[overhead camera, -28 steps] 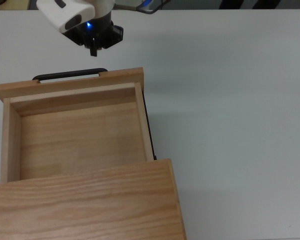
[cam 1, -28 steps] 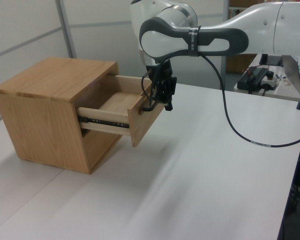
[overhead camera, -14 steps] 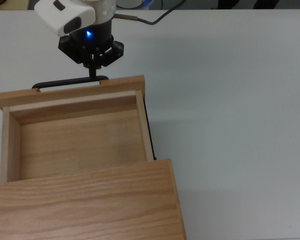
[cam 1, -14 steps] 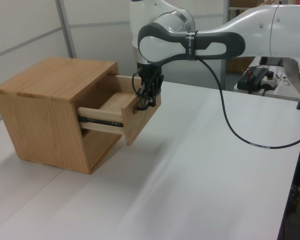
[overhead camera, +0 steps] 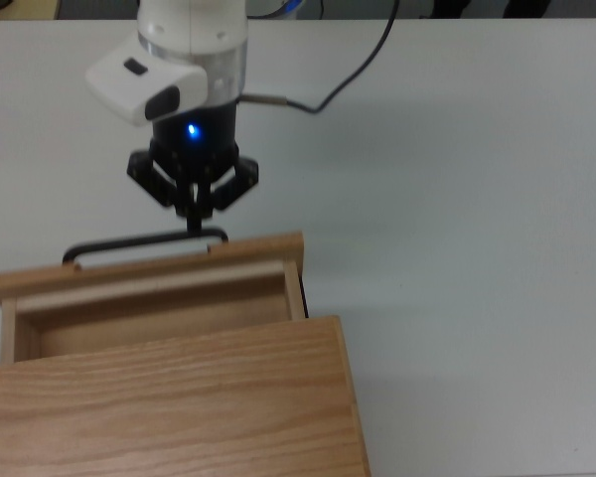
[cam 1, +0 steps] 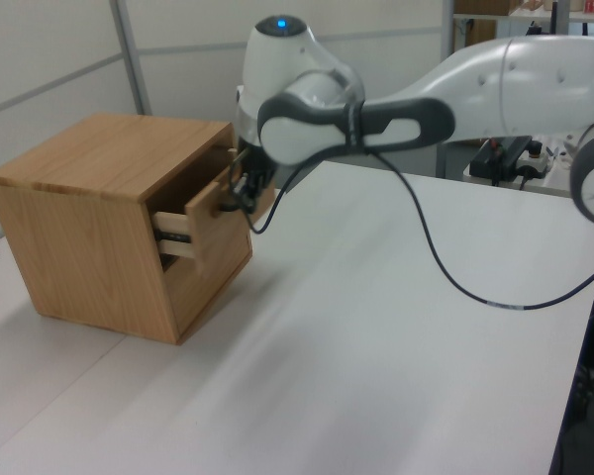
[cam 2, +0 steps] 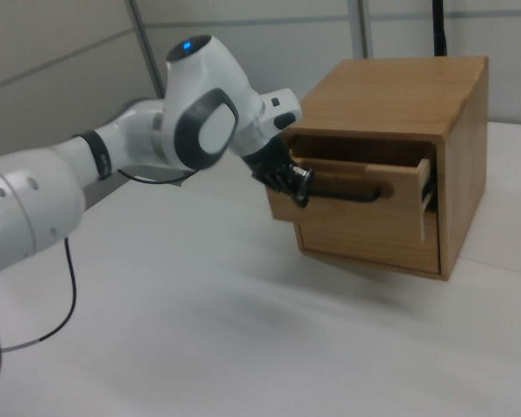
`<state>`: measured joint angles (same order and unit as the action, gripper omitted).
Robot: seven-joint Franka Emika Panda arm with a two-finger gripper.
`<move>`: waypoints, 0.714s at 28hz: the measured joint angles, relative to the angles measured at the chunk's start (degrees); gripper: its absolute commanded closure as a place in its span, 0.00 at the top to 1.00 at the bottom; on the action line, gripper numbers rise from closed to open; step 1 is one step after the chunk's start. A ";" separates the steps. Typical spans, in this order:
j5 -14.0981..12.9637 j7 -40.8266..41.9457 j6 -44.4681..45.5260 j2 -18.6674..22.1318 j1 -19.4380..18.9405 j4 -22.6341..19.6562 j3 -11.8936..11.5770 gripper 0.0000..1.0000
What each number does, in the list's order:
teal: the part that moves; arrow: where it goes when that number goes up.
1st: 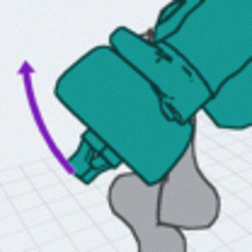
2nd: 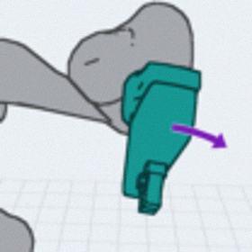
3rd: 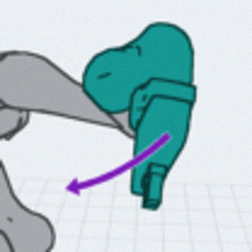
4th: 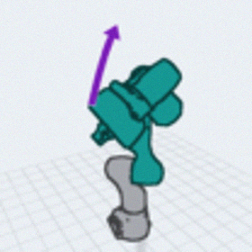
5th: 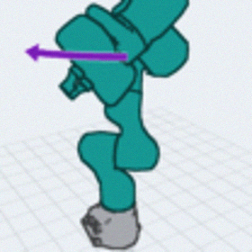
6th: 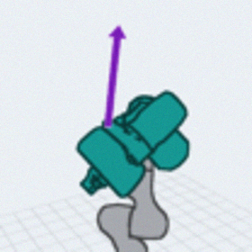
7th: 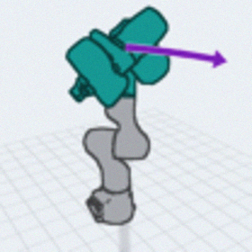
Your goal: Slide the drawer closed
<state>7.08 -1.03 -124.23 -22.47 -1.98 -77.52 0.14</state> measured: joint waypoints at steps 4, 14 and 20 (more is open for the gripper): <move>0.00 0.00 -12.19 -2.88 -0.10 -0.28 0.02 0.00; 0.01 0.00 -26.15 -5.25 -0.06 -2.12 0.01 0.00; 0.01 0.00 -23.85 -4.84 -0.05 -1.60 0.01 0.00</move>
<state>7.09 -1.02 -148.08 -27.31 -2.03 -79.12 0.15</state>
